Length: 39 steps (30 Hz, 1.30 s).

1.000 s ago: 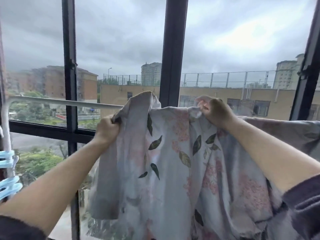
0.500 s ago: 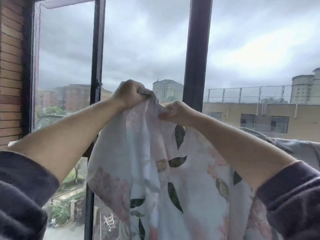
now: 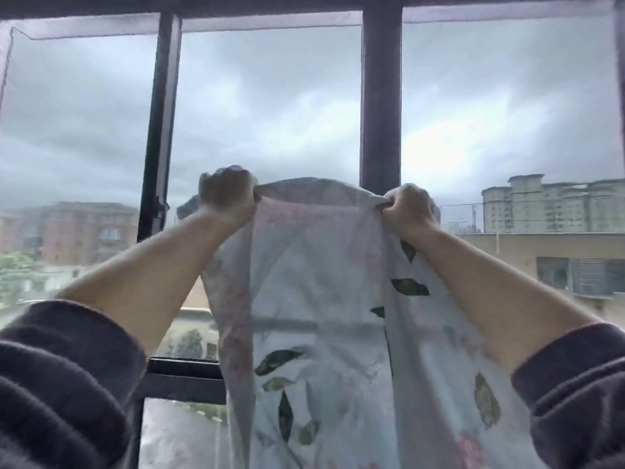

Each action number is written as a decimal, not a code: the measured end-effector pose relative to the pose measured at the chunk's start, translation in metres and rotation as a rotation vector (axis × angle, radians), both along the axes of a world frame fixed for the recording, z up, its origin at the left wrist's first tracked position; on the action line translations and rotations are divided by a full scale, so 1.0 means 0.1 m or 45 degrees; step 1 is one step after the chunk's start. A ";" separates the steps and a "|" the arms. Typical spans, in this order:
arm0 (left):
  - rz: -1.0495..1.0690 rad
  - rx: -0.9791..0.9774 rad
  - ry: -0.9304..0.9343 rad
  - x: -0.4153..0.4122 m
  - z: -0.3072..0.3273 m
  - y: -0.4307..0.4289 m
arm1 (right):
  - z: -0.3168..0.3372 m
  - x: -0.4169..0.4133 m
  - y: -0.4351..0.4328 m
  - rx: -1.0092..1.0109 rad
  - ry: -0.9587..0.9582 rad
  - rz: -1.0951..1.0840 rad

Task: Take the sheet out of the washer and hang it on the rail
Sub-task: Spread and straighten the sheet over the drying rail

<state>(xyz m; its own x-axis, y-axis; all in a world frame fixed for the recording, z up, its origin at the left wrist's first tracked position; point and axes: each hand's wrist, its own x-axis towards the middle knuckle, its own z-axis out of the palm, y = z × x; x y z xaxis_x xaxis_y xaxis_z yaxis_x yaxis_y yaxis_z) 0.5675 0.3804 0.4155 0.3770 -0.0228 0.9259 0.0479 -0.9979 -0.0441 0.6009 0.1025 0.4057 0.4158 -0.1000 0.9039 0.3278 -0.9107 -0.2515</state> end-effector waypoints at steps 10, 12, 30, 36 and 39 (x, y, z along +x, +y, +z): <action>0.015 0.083 1.525 0.86 -1.06 -0.14 | -1.03 0.46 0.12 -0.913 1.918 -0.151; -0.193 0.027 1.372 0.80 -1.04 -0.16 | -0.95 0.32 0.14 -0.772 1.516 0.045; -0.511 -0.443 -0.217 -0.57 -2.45 0.06 | -1.42 -0.74 0.56 -0.548 0.204 0.208; -0.680 -1.087 0.404 -0.73 -3.02 -0.07 | -1.41 -0.67 0.59 -0.570 0.148 0.153; -0.957 -1.348 0.277 -0.65 -2.79 0.11 | -1.32 -0.58 0.51 -0.521 0.113 0.121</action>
